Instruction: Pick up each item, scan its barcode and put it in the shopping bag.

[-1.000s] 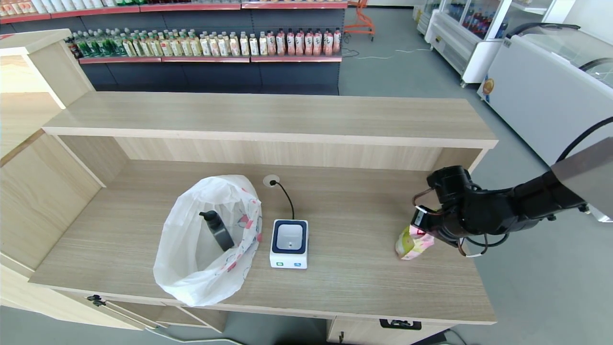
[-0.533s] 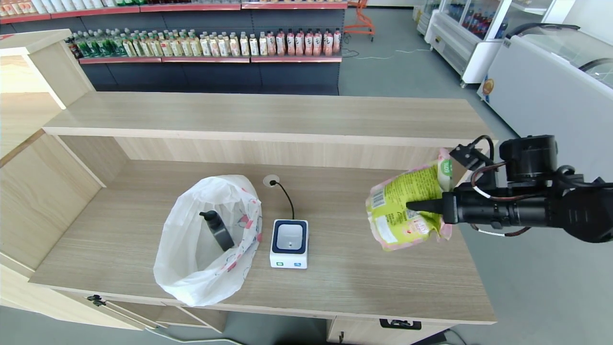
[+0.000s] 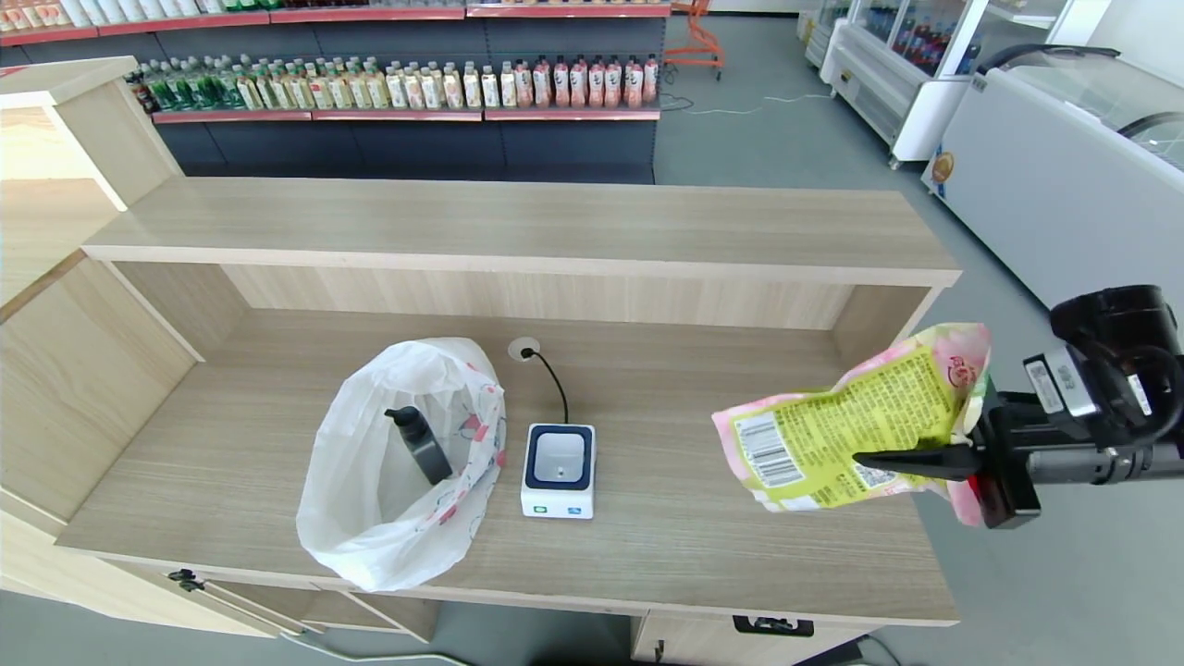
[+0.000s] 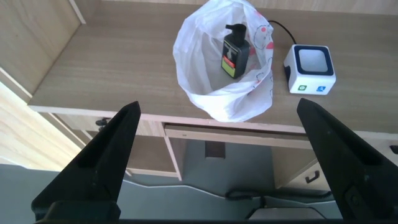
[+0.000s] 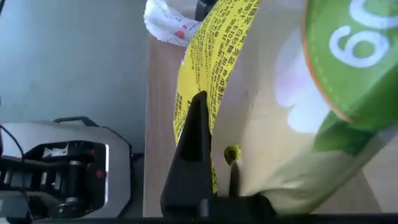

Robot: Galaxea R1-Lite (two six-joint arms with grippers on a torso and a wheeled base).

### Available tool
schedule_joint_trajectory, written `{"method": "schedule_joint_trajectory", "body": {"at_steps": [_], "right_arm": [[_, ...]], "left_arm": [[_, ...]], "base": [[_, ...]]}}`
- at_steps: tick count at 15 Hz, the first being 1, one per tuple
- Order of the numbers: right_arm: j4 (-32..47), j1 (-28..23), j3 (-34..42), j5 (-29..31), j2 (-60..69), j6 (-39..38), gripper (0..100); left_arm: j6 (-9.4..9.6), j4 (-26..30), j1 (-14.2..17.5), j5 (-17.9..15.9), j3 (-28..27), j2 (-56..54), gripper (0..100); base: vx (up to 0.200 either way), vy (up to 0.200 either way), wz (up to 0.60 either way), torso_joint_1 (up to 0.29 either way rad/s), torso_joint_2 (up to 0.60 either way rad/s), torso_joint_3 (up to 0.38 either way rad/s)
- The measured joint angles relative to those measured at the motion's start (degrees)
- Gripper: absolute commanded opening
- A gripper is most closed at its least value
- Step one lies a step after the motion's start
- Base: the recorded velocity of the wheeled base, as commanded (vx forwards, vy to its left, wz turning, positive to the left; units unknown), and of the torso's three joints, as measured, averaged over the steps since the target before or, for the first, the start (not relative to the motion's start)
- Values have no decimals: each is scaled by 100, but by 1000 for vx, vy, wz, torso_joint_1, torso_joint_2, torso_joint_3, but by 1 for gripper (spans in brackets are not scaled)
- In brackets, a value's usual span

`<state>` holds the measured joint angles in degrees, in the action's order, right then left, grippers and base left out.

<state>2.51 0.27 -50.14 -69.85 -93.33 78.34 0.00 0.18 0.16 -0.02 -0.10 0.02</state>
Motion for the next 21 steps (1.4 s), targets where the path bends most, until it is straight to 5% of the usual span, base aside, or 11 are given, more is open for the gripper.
{"method": "schedule_joint_trajectory", "body": {"at_steps": [2,4,21], "right_arm": [[1101,-20,-49,-358,216,1437,0],[1558,22,-93,-613,422,2094,0],[1637,1167,-29,-255,581,1390,0]], "left_arm": [[0,0,0,2,0,0,100],[0,0,0,2,0,0,100],[0,0,0,2,0,0,100]], "base": [[0,0,0,0,0,0],[0,0,0,0,0,0],[0,0,0,0,0,0]]}}
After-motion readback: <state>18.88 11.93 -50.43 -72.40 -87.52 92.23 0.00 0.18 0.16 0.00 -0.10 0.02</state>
